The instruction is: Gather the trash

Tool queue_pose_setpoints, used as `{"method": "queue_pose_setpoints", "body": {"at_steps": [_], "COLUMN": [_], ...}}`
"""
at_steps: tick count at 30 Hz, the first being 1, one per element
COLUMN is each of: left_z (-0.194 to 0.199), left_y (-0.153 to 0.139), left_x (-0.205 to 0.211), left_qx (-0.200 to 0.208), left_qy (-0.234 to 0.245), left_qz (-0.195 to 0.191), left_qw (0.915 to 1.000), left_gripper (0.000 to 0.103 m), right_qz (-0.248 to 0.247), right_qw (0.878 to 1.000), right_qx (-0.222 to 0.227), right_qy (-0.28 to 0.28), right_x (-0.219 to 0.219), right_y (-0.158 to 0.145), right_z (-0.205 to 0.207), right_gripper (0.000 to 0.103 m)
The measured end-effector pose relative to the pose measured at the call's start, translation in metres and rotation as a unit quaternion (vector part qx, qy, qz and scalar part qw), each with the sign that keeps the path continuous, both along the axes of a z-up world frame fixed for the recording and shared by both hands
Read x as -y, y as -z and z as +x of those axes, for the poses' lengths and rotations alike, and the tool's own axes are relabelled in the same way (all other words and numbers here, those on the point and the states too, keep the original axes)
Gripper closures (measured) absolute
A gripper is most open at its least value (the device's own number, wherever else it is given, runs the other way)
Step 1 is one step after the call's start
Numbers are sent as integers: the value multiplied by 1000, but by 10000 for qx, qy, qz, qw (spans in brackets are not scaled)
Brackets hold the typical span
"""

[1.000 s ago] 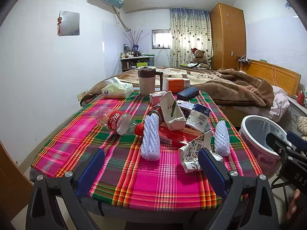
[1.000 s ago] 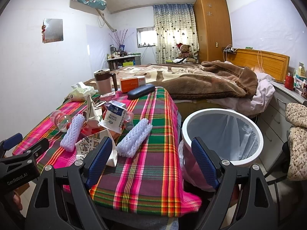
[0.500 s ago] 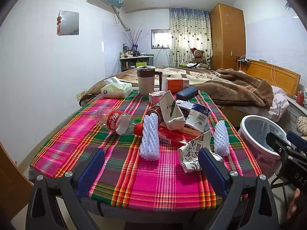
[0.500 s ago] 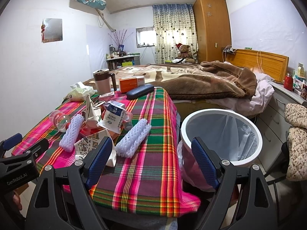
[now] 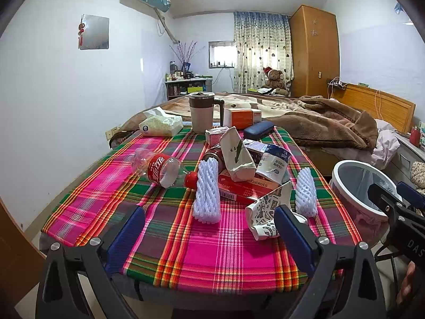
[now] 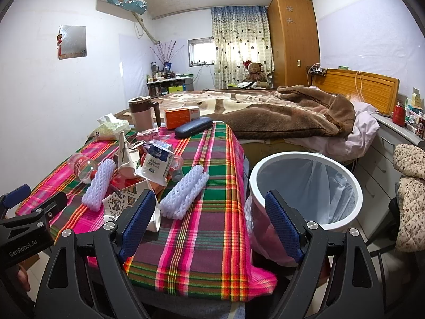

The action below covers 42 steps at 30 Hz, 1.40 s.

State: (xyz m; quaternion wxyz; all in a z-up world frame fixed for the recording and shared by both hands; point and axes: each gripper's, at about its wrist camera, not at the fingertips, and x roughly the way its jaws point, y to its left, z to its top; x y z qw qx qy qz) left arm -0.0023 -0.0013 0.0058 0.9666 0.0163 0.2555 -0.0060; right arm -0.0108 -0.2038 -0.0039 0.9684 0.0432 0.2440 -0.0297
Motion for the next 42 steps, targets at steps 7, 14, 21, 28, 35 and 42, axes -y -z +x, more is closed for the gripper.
{"method": "queue_pose_setpoints", "body": {"at_steps": [7,14,21,28,35,42], "left_z": [0,0,0,2,4,20], "left_y": [0,0,0,1,3,12], "left_x": [1,2,1,2,0,-17], "left_qx": [-2,3,-10,-19,-67,-226], "left_qy": [3,-4,19,28,56,149], "left_qz": [0,-3,-9,-24,-40,-223], "left_qw": [10000,10000,10000,10000,10000,9994], "left_gripper": [5,5,5,5,5,5], "right_qz": [-4,-12,-23,-38,-20,321], "right_qw": [10000,10000,10000,10000,10000,9992], "right_qx": [-4,2,11,10,-23,-239], "right_qy": [5,1,15,11,7,-61], "right_x": [0,0,1,1,1,9], "right_y": [0,0,-1,-1,1,15], "right_z": [0,0,-1,-1,2,22], "right_gripper": [17,17,17,17,17,17]}}
